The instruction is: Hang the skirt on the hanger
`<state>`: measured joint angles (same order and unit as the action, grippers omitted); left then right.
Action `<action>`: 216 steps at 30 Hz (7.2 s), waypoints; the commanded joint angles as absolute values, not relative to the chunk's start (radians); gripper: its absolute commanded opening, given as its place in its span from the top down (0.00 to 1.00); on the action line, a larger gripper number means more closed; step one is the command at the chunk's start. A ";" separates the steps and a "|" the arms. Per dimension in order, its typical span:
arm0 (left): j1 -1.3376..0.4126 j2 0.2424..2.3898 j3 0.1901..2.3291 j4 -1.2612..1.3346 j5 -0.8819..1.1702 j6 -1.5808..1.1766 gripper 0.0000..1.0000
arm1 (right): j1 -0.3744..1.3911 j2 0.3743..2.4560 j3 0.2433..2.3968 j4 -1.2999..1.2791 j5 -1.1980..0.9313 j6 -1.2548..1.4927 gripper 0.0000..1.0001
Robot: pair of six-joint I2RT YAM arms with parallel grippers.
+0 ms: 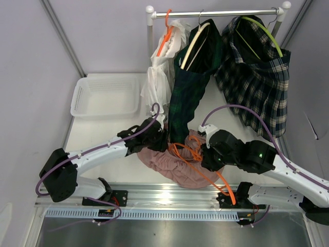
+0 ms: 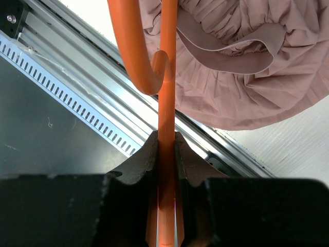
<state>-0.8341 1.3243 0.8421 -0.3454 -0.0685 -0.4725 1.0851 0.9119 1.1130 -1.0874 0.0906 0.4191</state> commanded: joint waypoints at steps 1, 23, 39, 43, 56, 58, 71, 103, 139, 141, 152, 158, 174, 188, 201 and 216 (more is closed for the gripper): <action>-0.839 1.330 0.879 -0.324 -0.083 -0.489 0.43 | 1.094 0.893 1.118 -1.077 0.110 0.433 1.00; -0.890 1.419 0.934 -0.342 -0.136 -0.495 0.61 | 1.097 0.884 1.104 -1.075 0.110 0.433 1.00; -0.891 1.316 0.996 -0.466 -0.152 -0.483 1.00 | 1.144 0.928 1.181 -1.005 0.086 0.357 1.00; -0.891 1.295 1.023 -0.500 -0.163 -0.480 1.00 | 1.175 0.991 1.265 -1.049 0.188 0.333 1.00; -0.891 1.272 0.988 -0.511 -0.169 -0.486 1.00 | 1.181 1.035 1.417 -1.134 0.281 0.310 1.00; -0.891 1.270 0.986 -0.511 -0.170 -0.489 1.00 | 1.181 1.035 1.410 -1.123 0.256 0.313 1.00; -0.891 1.279 0.989 -0.505 -0.167 -0.491 1.00 | 1.224 1.043 1.394 -1.112 0.224 0.341 1.00; -0.988 1.091 1.127 -0.663 -0.219 -0.508 1.00 | 1.221 1.035 1.197 -0.784 0.161 0.224 1.00; -1.002 1.029 0.905 -0.594 -0.324 -0.288 0.48 | 0.989 0.857 0.739 -0.279 -0.158 0.250 1.00; -1.005 1.026 0.907 -0.589 -0.318 -0.263 0.47 | 0.983 0.854 0.736 -0.278 -0.182 0.245 1.00; -1.005 0.944 0.858 -0.588 -0.203 -0.029 0.36 | 0.943 0.933 0.796 -0.233 -0.324 0.215 1.00; -1.005 0.856 0.772 -0.454 -0.207 0.037 0.32 | 0.931 0.963 0.802 -0.206 -0.377 0.198 1.00; -1.006 0.867 0.793 -0.263 0.064 -0.103 0.32 | 0.917 0.974 0.792 -0.199 -0.350 0.209 1.00; -1.040 0.893 0.684 -0.052 -0.141 -0.342 0.36 | 0.936 0.983 0.796 -0.207 -0.288 0.216 1.00; -1.092 0.911 0.595 0.086 -0.244 -0.509 0.49 | 0.950 1.009 0.807 -0.204 -0.265 0.218 1.00; -1.097 0.963 0.604 0.110 -0.284 -0.479 0.92 | 0.966 1.015 0.808 -0.227 -0.213 0.222 1.00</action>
<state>-1.0966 0.9504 0.5976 0.0673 -0.2413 -0.4877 0.9516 1.0130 0.7597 -0.2600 -0.2337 0.2173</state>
